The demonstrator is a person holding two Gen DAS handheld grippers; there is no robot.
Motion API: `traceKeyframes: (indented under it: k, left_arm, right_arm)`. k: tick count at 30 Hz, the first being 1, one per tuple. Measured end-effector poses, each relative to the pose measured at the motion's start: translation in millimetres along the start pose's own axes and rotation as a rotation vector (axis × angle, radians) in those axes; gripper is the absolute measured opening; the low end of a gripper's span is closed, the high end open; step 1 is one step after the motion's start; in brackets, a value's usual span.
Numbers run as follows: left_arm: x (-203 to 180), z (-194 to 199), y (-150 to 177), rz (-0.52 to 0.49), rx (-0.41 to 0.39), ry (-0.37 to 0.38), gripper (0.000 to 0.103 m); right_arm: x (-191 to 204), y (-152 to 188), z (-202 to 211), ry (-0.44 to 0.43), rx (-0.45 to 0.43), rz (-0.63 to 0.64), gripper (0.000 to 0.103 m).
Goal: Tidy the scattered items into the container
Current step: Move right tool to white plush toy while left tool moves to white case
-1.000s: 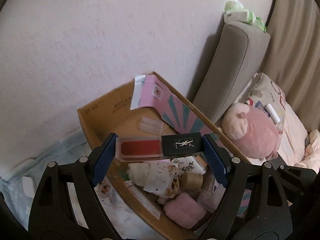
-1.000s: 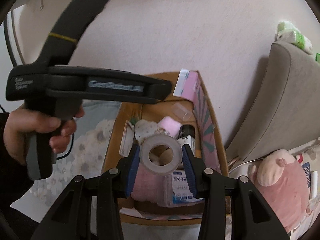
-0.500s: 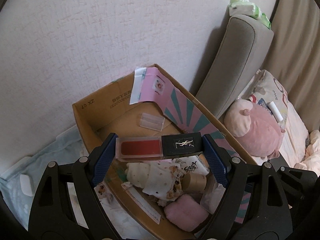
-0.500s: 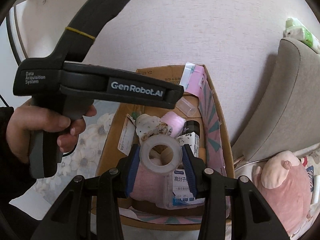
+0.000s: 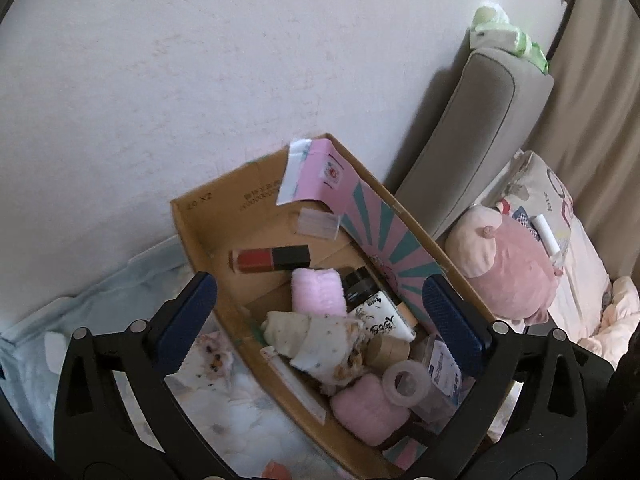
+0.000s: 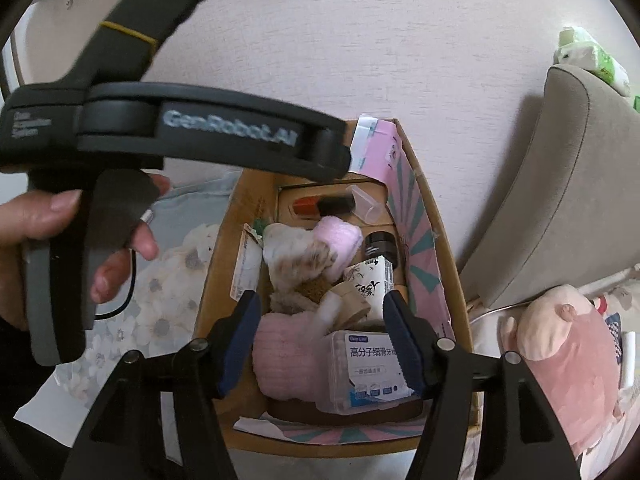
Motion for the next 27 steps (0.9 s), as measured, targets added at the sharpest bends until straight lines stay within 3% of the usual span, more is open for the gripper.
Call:
traceKeyframes:
  k: [8, 16, 19, 27]
  left_arm:
    - [20.2, 33.6, 4.2, 0.016, -0.037, 0.000, 0.102]
    - [49.4, 71.6, 9.3, 0.048, -0.104, -0.017, 0.102]
    - [78.1, 102.5, 11.3, 0.077, -0.196, -0.091, 0.102]
    - [174.1, 162.8, 15.3, 0.217, -0.275, -0.192, 0.102]
  right_arm:
    - [15.7, -9.1, 12.5, 0.022, -0.024, -0.011, 0.059]
    - [41.3, -16.9, 21.4, -0.010, -0.044, -0.008, 0.059]
    - [48.2, -19.7, 26.5, -0.007, -0.053, -0.011, 0.059]
    - [79.3, -42.4, 38.9, -0.022, -0.128, 0.023, 0.059]
Point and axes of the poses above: each gripper's, at about its wrist camera, not at the fingertips, and z roughly against the way its jaws point, x to its left, y to its underside, the point moved 1 cm from there along -z, roughly the way its jaws point, and after that the axes turned 9 degrees about z, right-handed, at the moved point
